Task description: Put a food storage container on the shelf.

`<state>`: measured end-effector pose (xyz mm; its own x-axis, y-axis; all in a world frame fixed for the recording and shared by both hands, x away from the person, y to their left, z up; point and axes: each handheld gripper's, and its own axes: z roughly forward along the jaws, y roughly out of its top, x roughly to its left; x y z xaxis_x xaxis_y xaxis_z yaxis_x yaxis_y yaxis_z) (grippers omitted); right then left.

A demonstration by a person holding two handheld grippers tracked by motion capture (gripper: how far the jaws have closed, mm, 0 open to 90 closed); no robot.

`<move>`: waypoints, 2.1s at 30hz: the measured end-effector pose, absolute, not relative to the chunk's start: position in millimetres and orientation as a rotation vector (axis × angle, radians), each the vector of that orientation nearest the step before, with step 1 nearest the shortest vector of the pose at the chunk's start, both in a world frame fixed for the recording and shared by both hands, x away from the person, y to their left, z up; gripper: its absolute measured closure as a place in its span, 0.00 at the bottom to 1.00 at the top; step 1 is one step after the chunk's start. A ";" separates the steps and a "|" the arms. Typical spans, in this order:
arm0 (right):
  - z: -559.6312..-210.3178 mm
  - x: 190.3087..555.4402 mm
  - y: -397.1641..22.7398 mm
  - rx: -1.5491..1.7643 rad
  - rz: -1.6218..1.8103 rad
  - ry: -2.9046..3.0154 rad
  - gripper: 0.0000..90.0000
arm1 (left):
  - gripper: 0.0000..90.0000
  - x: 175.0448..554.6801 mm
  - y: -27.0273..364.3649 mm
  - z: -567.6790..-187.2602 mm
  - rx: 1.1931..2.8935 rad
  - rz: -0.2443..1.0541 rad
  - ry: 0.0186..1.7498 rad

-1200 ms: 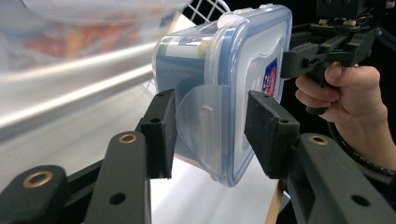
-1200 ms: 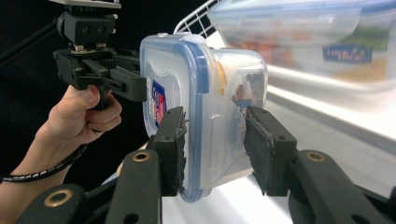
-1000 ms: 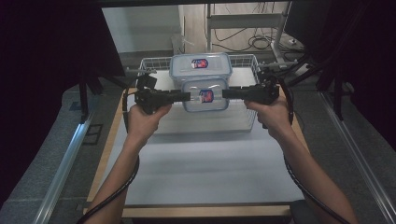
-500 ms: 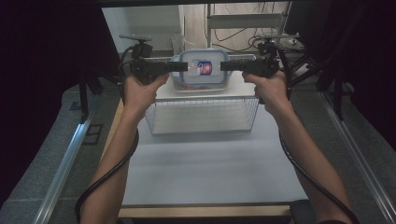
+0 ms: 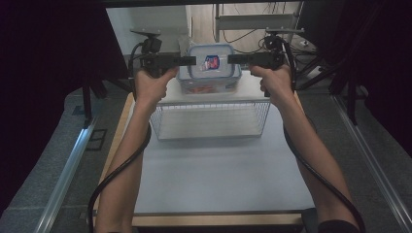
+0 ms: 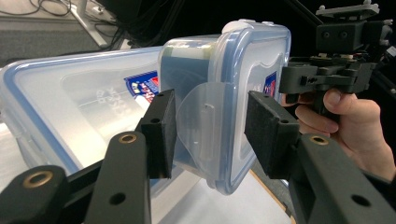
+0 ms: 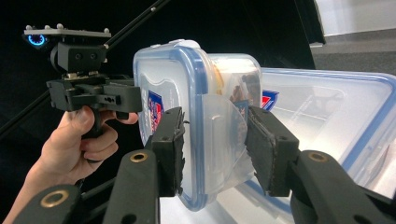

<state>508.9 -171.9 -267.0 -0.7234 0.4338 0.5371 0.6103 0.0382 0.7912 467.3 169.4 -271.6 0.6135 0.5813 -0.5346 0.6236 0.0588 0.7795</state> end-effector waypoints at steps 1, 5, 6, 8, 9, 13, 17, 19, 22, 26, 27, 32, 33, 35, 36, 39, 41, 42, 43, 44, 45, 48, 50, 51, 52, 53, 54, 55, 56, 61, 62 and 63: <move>-268.1 510.4 -171.4 -1.092 -1.773 -2.151 0.64 | 0.61 468.2 169.5 -272.4 1.601 -0.043 1.031; -270.5 513.8 -169.7 -1.105 -1.767 -2.137 0.63 | 0.60 469.3 169.0 -272.0 1.601 -0.022 1.043; -270.6 514.1 -169.3 -1.108 -1.766 -2.136 0.63 | 0.59 469.3 168.2 -270.7 1.609 -0.009 1.049; -270.2 514.7 -167.9 -1.113 -1.765 -2.138 0.63 | 0.59 469.5 167.3 -269.0 1.617 0.010 1.058; -270.1 515.0 -166.8 -1.119 -1.773 -2.145 0.62 | 0.58 469.7 167.0 -268.1 1.618 0.018 1.064; -266.5 514.3 -162.0 -1.154 -1.775 -2.224 0.65 | 0.58 472.5 163.8 -266.2 1.631 0.036 1.093; -264.3 514.6 -156.9 -1.171 -1.767 -2.286 0.65 | 0.56 477.3 164.1 -266.8 1.615 0.034 1.113; -264.5 515.1 -155.9 -1.174 -1.765 -2.286 0.65 | 0.55 479.6 164.1 -267.7 1.609 0.029 1.121; -266.3 515.9 -155.1 -1.180 -1.764 -2.285 0.63 | 0.53 482.2 162.9 -268.2 1.608 0.031 1.128; -268.6 516.0 -155.8 -1.187 -1.769 -2.266 0.63 | 0.52 483.9 161.5 -267.2 1.614 0.038 1.135; -269.0 516.1 -155.9 -1.185 -1.771 -2.266 0.63 | 0.51 484.2 160.3 -266.9 1.615 0.042 1.140; -270.8 516.5 -155.6 -1.182 -1.787 -2.275 0.62 | 0.47 485.3 157.4 -266.0 1.635 0.061 1.149; -270.7 516.3 -155.7 -1.184 -1.788 -2.279 0.62 | 0.46 485.7 157.1 -266.1 1.640 0.067 1.149; -270.5 515.5 -155.5 -1.190 -1.784 -2.285 0.60 | 0.42 485.5 155.9 -266.1 1.648 0.091 1.158; -270.4 515.2 -156.2 -1.197 -1.795 -2.274 0.60 | 0.41 485.5 155.6 -266.3 1.652 0.095 1.161; -269.2 514.9 -159.5 -1.205 -1.807 -2.253 0.60 | 0.39 485.4 155.5 -266.8 1.658 0.113 1.159; -269.1 514.2 -160.4 -1.194 -1.802 -2.263 0.61 | 0.37 484.1 155.6 -265.9 1.658 0.129 1.161; -269.0 513.7 -160.9 -1.194 -1.803 -2.265 0.61 | 0.37 482.7 156.5 -265.3 1.650 0.134 1.148; -268.3 512.7 -161.8 -1.199 -1.806 -2.268 0.61 | 0.36 481.6 157.0 -264.8 1.643 0.140 1.142; -268.0 512.4 -162.4 -1.198 -1.811 -2.274 0.61 | 0.36 479.7 157.9 -263.9 1.639 0.153 1.130; -267.2 511.6 -163.3 -1.199 -1.816 -2.276 0.60 | 0.36 477.2 158.8 -262.8 1.640 0.164 1.117; -265.3 509.6 -166.6 -1.192 -1.841 -2.301 0.60 | 0.40 468.2 159.9 -260.1 1.658 0.216 1.078; -264.4 507.4 -168.6 -1.182 -1.852 -2.329 0.60 | 0.42 461.6 159.6 -258.7 1.673 0.252 1.047; -264.2 506.4 -168.7 -1.177 -1.860 -2.331 0.59 | 0.42 458.1 159.2 -258.4 1.675 0.271 1.037; -264.0 504.9 -169.1 -1.165 -1.866 -2.336 0.57 | 0.42 454.8 159.0 -258.5 1.681 0.288 1.021; -264.1 503.2 -169.1 -1.152 -1.874 -2.345 0.56 | 0.41 451.6 158.9 -258.9 1.687 0.303 1.003; -264.3 501.3 -169.1 -1.138 -1.877 -2.362 0.55 | 0.40 448.4 158.4 -259.7 1.688 0.317 0.986; -264.4 499.0 -168.6 -1.125 -1.874 -2.384 0.53 | 0.38 445.2 157.9 -260.6 1.693 0.334 0.969; -264.6 496.6 -168.0 -1.110 -1.874 -2.412 0.51 | 0.36 442.1 157.4 -261.4 1.702 0.351 0.955; -269.8 486.2 -165.6 -1.051 -1.876 -2.543 0.39 | 0.28 428.5 152.5 -268.4 1.738 0.443 0.894; -271.4 484.3 -165.5 -1.049 -1.872 -2.561 0.37 | 0.26 425.8 151.8 -269.9 1.744 0.459 0.885; -273.1 482.5 -165.6 -1.047 -1.870 -2.581 0.35 | 0.24 423.3 151.1 -271.6 1.748 0.473 0.877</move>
<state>482.5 -165.6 -273.1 -0.7847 0.5928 0.1813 0.3571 0.1932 0.9139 423.3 151.1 -271.6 0.6501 0.7529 -0.1027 0.3276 -0.1557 0.9319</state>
